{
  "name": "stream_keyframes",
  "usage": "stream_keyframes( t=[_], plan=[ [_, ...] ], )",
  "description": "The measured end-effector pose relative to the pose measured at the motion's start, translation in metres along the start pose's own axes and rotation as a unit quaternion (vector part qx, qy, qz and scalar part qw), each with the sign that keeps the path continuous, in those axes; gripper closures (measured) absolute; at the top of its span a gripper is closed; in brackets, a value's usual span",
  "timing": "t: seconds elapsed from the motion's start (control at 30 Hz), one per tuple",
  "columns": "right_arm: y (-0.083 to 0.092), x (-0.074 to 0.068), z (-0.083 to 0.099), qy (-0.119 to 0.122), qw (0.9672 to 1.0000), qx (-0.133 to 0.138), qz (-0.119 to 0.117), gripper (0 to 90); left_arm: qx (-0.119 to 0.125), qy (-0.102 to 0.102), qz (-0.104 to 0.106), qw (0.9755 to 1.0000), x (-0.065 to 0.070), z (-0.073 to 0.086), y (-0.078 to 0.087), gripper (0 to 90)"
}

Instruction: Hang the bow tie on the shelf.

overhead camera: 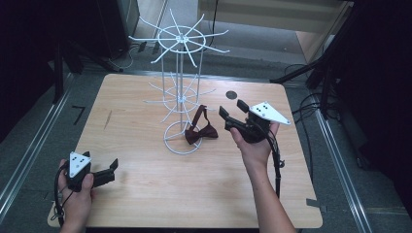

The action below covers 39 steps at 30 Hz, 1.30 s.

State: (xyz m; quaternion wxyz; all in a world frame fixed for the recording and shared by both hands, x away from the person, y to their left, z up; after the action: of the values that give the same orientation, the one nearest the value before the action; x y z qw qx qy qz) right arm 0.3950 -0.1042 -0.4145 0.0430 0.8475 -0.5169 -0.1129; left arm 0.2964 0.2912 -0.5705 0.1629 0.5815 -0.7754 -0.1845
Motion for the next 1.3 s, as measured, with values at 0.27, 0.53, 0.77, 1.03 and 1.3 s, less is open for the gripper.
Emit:
stream_keyframes(
  t=[0.27,0.53,0.77,1.03,1.3],
  plan=[
    [0.013,0.015,0.014,0.008,0.9997,-0.016,0.019,12.9,0.001,0.0,-0.001,1.0,0.0,0.0,0.0,0.9],
    [0.028,0.032,0.029,0.011,0.9991,-0.026,0.031,5.7,0.001,0.0,-0.001,1.0,0.0,0.0,0.0,0.9],
    [0.044,0.049,0.045,0.008,0.9985,-0.039,0.039,3.3,0.0,0.0,-0.002,1.0,0.0,0.0,0.0,0.9],
    [0.059,0.072,0.064,-0.003,0.9974,-0.046,0.056,3.2,0.001,0.0,-0.004,1.0,-0.001,0.0,0.0,0.9],
    [0.074,0.092,0.089,-0.005,0.9951,-0.063,0.076,3.2,0.001,0.0,-0.004,1.0,-0.001,0.0,0.0,0.9]
  ],
)
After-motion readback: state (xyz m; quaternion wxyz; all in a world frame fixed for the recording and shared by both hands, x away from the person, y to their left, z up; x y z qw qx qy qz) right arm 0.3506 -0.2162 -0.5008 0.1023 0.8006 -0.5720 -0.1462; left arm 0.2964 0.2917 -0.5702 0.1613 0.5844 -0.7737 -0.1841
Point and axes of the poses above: each handheld gripper's, and its own axes: y roughly backward along the jaws, z roughly out of its underside, x roughly to its right, the point moved 10 cm from there along -y, roughly forward along the jaws, and after that the axes turned 6 degrees about z, right-handed, at the moved point
